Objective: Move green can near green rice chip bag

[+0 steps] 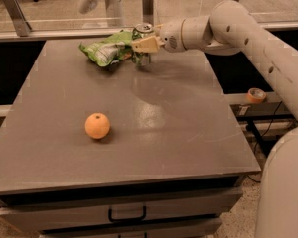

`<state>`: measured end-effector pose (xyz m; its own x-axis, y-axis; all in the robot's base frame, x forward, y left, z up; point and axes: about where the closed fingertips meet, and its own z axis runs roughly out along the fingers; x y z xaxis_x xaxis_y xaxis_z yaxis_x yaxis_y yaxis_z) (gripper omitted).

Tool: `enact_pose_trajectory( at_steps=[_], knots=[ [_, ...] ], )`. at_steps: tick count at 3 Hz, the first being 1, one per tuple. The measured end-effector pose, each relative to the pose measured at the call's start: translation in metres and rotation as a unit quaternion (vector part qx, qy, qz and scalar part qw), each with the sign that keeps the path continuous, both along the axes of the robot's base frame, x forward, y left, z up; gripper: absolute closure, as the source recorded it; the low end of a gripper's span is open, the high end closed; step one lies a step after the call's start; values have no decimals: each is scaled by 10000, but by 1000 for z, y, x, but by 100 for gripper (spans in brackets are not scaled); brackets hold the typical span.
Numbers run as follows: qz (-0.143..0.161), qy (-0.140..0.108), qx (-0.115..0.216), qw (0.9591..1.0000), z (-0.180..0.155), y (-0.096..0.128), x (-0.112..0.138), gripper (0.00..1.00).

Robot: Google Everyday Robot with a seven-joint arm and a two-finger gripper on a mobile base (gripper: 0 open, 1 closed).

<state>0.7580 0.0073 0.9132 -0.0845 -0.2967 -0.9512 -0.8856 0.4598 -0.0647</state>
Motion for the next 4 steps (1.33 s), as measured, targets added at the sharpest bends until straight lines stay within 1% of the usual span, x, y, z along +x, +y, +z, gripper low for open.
enact_pose_trajectory(
  at_steps=[1,2,3,4],
  knots=[
    [-16,73,-33,10000,-8,6,6,12],
    [-6,119,-61,9999,-13,9,8,0],
    [-3,120,-60,9999,-13,9,8,0],
    [-75,115,33,9999,-9,1,4,0]
  ],
)
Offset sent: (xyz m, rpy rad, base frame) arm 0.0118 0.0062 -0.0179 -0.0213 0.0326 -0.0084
